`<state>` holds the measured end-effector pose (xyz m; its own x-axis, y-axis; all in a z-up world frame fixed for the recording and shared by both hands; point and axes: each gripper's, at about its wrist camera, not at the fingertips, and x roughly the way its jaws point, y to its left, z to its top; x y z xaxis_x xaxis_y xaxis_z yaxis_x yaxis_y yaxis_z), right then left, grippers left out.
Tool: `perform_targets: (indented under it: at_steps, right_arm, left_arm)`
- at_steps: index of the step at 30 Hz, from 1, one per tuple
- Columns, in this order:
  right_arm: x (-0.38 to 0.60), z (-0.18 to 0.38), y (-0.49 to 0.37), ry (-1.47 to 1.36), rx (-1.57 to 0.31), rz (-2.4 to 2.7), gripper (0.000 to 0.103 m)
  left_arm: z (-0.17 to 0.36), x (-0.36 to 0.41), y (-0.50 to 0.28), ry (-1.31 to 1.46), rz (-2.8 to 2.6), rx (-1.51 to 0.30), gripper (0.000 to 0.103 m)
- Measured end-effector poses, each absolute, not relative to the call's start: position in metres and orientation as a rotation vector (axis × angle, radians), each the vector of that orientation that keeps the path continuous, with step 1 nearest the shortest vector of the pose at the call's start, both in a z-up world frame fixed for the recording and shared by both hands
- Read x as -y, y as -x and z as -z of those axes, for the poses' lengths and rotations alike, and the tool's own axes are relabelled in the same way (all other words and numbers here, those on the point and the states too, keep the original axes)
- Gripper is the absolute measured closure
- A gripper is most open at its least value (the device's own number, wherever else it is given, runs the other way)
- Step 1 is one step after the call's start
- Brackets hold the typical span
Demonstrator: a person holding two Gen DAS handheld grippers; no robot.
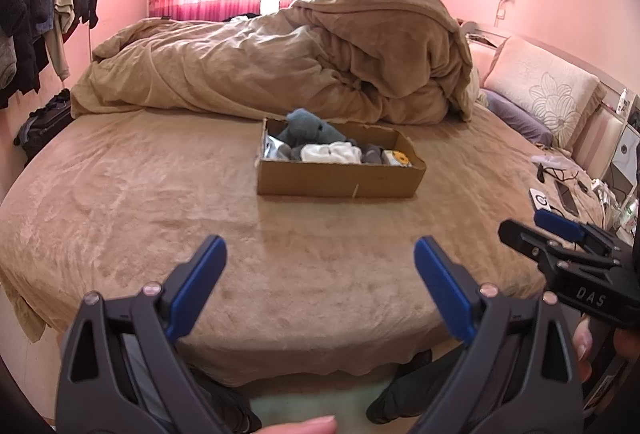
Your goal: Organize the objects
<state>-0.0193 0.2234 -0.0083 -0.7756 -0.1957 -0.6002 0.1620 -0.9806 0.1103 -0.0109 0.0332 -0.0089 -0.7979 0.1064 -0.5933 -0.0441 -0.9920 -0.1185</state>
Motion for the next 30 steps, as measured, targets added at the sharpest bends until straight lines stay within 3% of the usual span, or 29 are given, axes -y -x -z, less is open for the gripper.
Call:
perform_targets:
  at_steps: [30]
  right_arm:
    - [-0.226,0.008,0.031,-0.944,0.039,2.797,0.023]
  left_arm:
    - [0.012,-0.028,0.029,0.944,-2.838,0.141,0.007]
